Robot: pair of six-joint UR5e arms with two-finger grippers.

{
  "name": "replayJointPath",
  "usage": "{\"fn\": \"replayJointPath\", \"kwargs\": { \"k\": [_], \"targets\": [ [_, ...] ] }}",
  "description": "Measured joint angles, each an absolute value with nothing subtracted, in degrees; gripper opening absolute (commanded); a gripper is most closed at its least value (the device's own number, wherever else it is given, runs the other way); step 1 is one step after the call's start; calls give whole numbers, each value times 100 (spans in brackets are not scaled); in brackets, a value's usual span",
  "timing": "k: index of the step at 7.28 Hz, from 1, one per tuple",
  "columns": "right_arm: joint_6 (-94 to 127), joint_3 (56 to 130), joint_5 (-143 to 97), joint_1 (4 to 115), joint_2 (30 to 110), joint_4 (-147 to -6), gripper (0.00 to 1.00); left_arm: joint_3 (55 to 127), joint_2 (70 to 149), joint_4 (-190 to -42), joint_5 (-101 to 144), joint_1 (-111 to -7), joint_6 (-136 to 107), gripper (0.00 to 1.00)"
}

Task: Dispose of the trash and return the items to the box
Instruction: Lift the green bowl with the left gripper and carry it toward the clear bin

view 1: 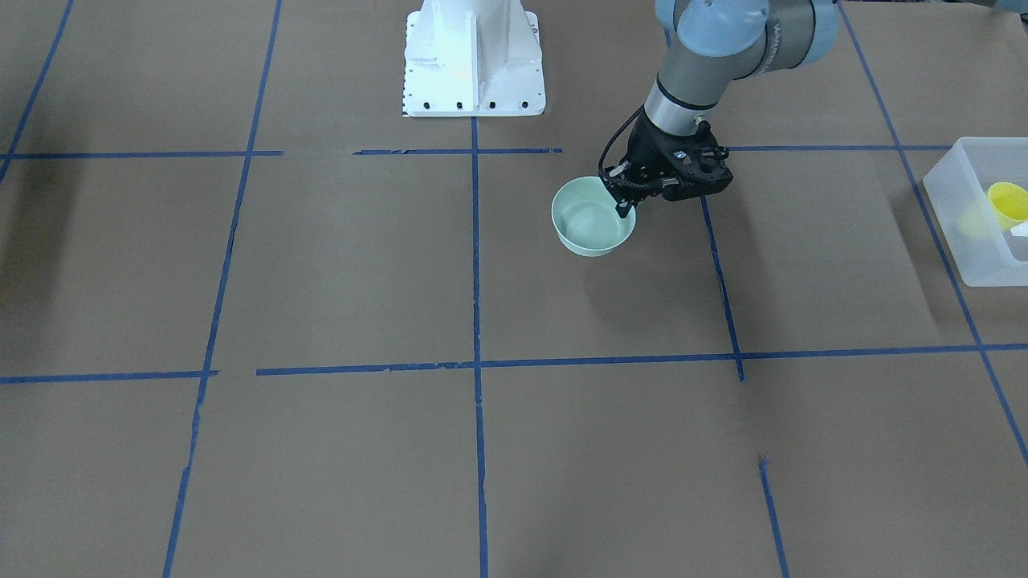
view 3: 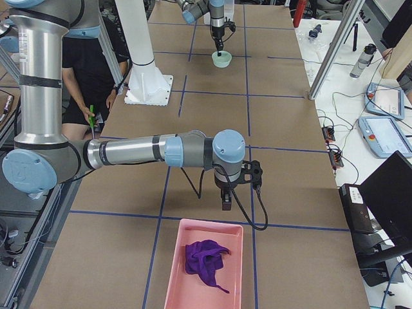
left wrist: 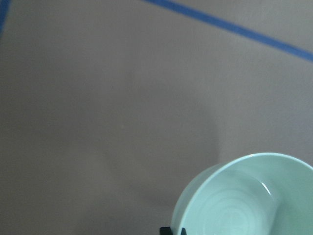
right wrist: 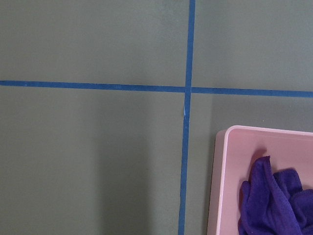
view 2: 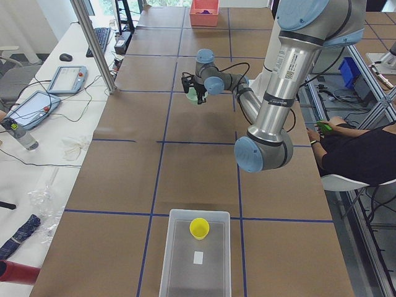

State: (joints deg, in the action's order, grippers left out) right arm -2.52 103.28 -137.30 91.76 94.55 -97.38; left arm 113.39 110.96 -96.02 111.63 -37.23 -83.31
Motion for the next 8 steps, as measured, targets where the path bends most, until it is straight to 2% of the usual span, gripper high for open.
{"fn": "replayJointPath", "kwargs": {
  "k": [4,8],
  "targets": [
    [-287,10225,-13615,9093,9474,-9668,100,11343,10734,-9467,11674,-5048,-6366,0],
    [-224,9554,-13671,9088,9457,-8797,100,11147,10133,-9292,12290,-6574,-4147,0]
  ]
}}
